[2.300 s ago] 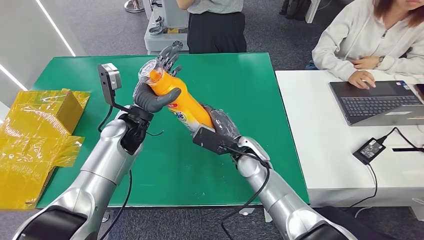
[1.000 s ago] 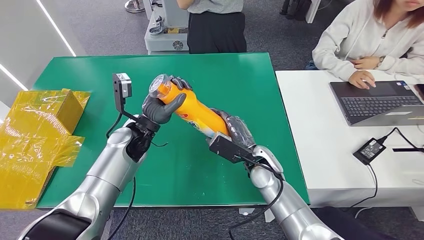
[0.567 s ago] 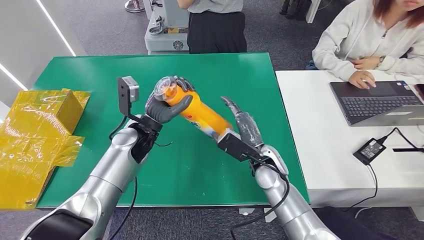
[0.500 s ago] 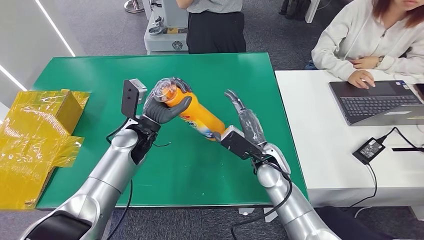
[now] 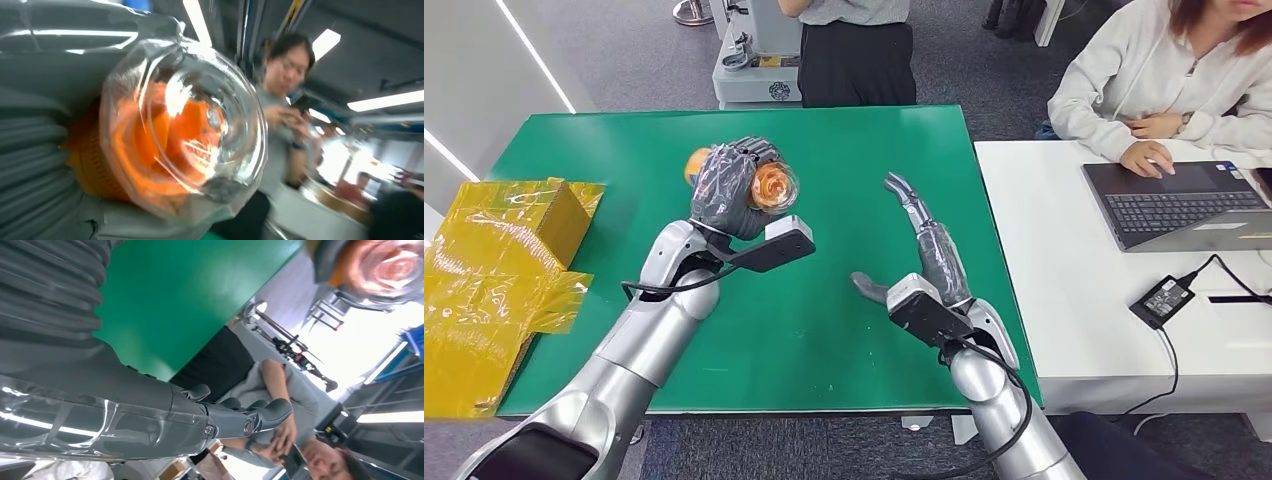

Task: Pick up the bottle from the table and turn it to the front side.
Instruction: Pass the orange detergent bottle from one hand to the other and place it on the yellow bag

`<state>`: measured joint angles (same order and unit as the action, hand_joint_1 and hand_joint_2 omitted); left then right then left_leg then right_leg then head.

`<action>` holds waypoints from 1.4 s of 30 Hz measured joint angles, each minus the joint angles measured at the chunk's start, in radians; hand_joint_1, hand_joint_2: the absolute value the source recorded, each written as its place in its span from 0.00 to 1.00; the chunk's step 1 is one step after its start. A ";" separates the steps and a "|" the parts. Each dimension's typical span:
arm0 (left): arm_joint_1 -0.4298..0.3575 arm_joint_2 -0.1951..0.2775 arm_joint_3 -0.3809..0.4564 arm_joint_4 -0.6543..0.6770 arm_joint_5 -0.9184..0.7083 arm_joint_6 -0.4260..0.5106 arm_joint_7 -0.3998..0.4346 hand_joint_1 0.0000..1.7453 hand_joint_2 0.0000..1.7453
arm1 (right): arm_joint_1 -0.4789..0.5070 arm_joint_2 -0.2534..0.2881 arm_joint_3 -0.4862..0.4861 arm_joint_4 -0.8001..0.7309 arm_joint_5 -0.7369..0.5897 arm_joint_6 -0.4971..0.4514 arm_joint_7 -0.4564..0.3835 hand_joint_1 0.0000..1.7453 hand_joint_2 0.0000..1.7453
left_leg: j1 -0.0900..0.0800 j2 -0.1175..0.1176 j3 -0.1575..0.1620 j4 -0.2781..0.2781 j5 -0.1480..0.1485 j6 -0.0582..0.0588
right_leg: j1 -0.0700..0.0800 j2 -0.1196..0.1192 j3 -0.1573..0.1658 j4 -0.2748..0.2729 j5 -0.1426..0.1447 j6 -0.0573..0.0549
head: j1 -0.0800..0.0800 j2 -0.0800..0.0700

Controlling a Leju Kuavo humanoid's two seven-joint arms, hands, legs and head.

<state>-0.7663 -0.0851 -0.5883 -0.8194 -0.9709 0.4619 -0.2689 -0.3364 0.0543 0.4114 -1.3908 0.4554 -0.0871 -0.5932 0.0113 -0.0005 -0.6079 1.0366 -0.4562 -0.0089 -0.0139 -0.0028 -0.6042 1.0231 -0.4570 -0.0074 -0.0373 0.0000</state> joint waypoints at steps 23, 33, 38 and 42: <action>-0.241 0.247 -0.269 0.155 -0.591 -0.042 0.352 1.00 1.00 | 0.241 -0.149 0.032 -0.186 -0.081 -0.210 -0.091 0.00 1.00 | 0.000 0.002 0.000 0.000 0.000 0.000 | 0.000 0.003 -0.002 0.000 0.000 0.000 | 0.000 0.000; -0.266 0.392 -0.261 0.165 -0.568 -0.136 0.262 1.00 1.00 | 0.356 -0.161 -0.010 -0.238 -0.089 -0.225 -0.099 0.00 1.00 | 0.000 0.003 0.000 -0.001 0.000 -0.001 | 0.000 0.004 -0.002 0.001 0.000 -0.001 | 0.000 0.000; -0.234 0.457 -0.217 0.149 -0.514 -0.186 0.213 1.00 1.00 | 0.392 -0.156 -0.046 -0.262 -0.082 -0.191 -0.102 0.00 1.00 | 0.000 0.004 0.000 -0.002 0.000 -0.001 | 0.000 0.004 -0.002 0.001 0.000 -0.001 | 0.000 0.000; -0.153 0.523 -0.153 0.103 -0.441 -0.225 0.175 1.00 1.00 | 0.412 -0.138 -0.078 -0.283 -0.061 -0.158 -0.099 0.00 1.00 | 0.000 0.007 0.000 -0.002 -0.001 -0.001 | 0.000 0.007 -0.003 0.001 0.000 -0.001 | 0.000 0.000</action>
<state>-0.9190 0.4380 -0.7418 -0.7166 -1.4115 0.2364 -0.0935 0.0757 -0.0833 0.3337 -1.6736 0.3947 -0.2449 -0.6918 0.0115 0.0060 -0.6074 1.0344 -0.4569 -0.0101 -0.0138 0.0041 -0.6068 1.0239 -0.4574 -0.0082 -0.0372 0.0000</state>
